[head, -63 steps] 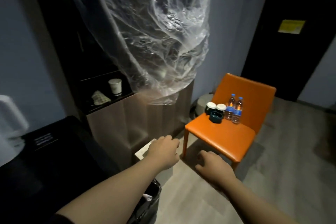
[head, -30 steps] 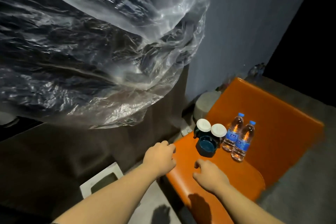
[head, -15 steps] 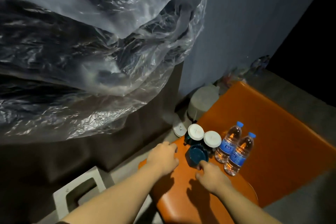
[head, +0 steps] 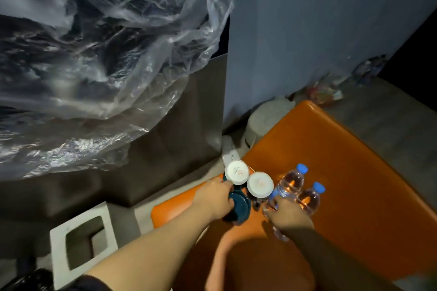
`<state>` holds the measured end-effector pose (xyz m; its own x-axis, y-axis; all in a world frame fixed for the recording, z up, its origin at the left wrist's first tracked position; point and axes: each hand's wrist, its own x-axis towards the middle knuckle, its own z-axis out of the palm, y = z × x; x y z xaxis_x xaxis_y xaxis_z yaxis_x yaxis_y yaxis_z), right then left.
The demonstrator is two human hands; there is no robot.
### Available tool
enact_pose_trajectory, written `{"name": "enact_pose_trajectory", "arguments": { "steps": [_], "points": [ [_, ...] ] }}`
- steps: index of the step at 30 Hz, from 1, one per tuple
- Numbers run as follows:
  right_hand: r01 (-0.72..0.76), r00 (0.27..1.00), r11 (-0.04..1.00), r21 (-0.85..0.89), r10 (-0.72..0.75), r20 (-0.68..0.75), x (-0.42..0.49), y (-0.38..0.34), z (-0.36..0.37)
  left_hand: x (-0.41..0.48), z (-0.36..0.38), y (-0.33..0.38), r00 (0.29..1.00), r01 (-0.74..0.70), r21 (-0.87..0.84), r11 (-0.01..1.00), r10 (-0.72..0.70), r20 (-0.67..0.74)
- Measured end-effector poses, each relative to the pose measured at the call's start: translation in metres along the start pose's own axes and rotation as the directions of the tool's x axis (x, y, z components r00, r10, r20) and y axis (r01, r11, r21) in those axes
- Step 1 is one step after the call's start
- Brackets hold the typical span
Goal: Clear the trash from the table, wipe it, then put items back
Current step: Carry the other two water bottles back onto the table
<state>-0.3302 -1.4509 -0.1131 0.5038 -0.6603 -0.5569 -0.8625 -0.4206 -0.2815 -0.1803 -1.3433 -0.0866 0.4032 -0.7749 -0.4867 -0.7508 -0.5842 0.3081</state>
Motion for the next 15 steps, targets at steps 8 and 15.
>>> {"name": "enact_pose_trajectory", "arguments": {
  "steps": [8,15],
  "points": [
    [-0.174,0.969,0.984,-0.041,0.163,-0.187,0.066,0.064,-0.029,0.088,0.018,0.076,0.988,-0.151,0.028,0.988,0.150,0.020],
    [-0.174,0.957,0.985,0.003,0.170,-0.236,0.092,0.095,-0.022,0.149,0.044,0.132,0.937,-0.342,0.018,0.939,0.340,0.077]
  ]
}}
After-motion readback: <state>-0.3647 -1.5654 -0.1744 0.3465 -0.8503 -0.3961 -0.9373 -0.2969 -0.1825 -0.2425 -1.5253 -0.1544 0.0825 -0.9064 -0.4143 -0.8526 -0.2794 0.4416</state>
